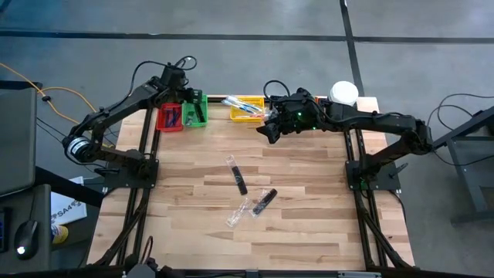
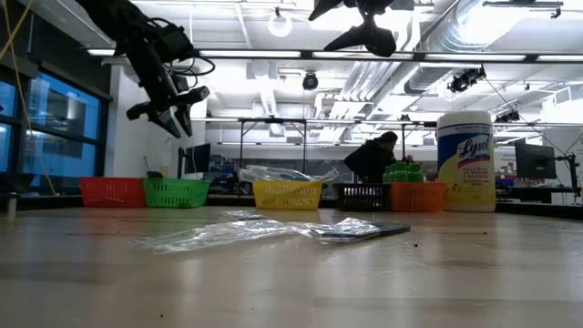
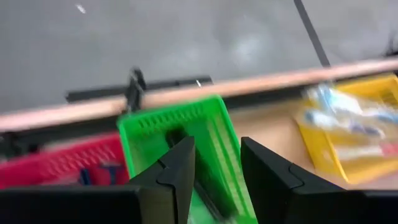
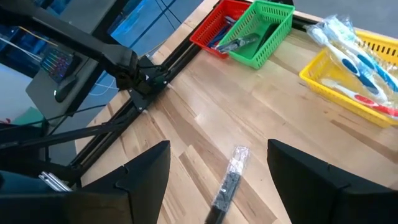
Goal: Pick & Place Travel size toiletries
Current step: Put the black comb into the green bin
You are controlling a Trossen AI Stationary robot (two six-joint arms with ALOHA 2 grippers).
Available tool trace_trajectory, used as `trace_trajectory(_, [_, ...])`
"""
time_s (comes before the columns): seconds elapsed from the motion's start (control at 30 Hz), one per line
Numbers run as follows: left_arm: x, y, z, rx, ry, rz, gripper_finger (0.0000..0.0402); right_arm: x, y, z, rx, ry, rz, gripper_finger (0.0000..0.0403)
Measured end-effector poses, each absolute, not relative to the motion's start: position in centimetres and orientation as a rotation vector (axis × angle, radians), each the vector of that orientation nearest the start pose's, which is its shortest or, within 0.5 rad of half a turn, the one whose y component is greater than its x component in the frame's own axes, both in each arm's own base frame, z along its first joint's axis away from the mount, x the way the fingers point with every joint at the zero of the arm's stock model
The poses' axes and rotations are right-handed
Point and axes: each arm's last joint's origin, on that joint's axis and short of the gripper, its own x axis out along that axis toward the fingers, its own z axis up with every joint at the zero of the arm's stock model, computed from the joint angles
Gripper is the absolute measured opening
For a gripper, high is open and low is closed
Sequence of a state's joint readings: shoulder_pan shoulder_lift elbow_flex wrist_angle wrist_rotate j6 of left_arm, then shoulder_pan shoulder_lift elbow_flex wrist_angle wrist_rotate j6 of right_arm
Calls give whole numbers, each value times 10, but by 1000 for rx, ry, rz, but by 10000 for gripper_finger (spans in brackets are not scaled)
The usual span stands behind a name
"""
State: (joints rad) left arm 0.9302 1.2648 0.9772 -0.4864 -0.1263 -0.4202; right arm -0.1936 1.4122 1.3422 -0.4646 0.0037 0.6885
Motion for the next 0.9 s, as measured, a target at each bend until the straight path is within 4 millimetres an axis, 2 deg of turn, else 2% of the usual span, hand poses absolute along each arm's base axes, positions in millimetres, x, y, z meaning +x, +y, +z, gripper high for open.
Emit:
trace_trajectory(0.13, [150,203,281,-736,602,1090,125,305,-58,357,732,447,-371,256])
trace_trajectory(0.33, [144,172,290,-736,691,1030,117,305,-55,357,732,452,-366,256])
trace_trajectory(0.67, [149,107,312,-706,688,825,44,303,-47,352,765,514,-394,256])
trace_trajectory(0.77, [152,90,313,-685,679,790,29,302,-38,348,711,573,-366,256])
trace_trajectory(0.9, [154,73,311,-671,677,756,15,298,-24,343,558,683,-291,256])
